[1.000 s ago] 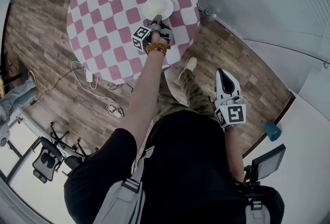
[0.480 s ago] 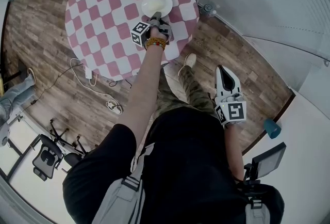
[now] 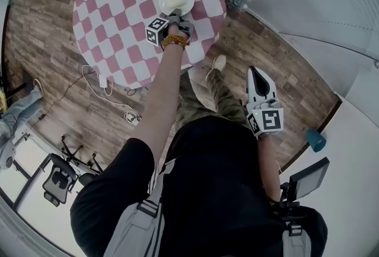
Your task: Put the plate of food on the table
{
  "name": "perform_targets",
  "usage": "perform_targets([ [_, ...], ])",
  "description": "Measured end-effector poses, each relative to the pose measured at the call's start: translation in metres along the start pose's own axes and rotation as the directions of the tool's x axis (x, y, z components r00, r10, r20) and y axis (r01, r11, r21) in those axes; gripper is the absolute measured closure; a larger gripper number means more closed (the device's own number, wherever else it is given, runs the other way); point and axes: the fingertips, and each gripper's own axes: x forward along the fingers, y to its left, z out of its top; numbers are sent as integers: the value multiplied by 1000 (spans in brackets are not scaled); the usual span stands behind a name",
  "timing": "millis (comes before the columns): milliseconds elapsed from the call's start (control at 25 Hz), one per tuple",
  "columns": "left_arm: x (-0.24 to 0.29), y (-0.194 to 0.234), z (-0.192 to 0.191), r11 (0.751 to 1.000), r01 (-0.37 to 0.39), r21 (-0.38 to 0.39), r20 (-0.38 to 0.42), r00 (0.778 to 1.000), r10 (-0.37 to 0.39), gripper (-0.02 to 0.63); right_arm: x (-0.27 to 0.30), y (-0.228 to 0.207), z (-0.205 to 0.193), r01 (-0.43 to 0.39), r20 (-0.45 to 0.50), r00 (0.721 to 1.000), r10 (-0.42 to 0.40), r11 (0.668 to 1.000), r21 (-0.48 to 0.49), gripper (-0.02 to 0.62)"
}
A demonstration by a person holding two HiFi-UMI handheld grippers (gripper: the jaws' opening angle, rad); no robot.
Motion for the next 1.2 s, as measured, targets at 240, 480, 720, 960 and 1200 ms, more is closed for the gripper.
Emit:
perform_targets([
  [240, -4, 4, 0, 1000, -28, 2, -19, 999, 28, 578, 1, 0, 4, -7, 16, 1000, 7, 1000, 0, 583],
  [480, -7, 3, -2, 1000, -24, -15, -17, 1000, 24, 578, 1, -3, 8, -8, 29, 1000, 8, 1000, 1, 583],
  [720, -9, 4, -2, 999, -25, -21, -13, 1000, 25, 578, 0, -4, 10, -12, 41, 999, 12, 1000, -3, 583],
  [960, -10, 3, -5, 999, -22, -33, -7, 1000, 21, 578, -2, -10, 13, -7, 51, 999, 8, 1000, -6, 583],
  [1200, -12, 7, -8, 999, -29, -41, -8, 1000, 29, 578, -3, -11, 15, -5, 60, 998, 6, 1000, -14, 583],
])
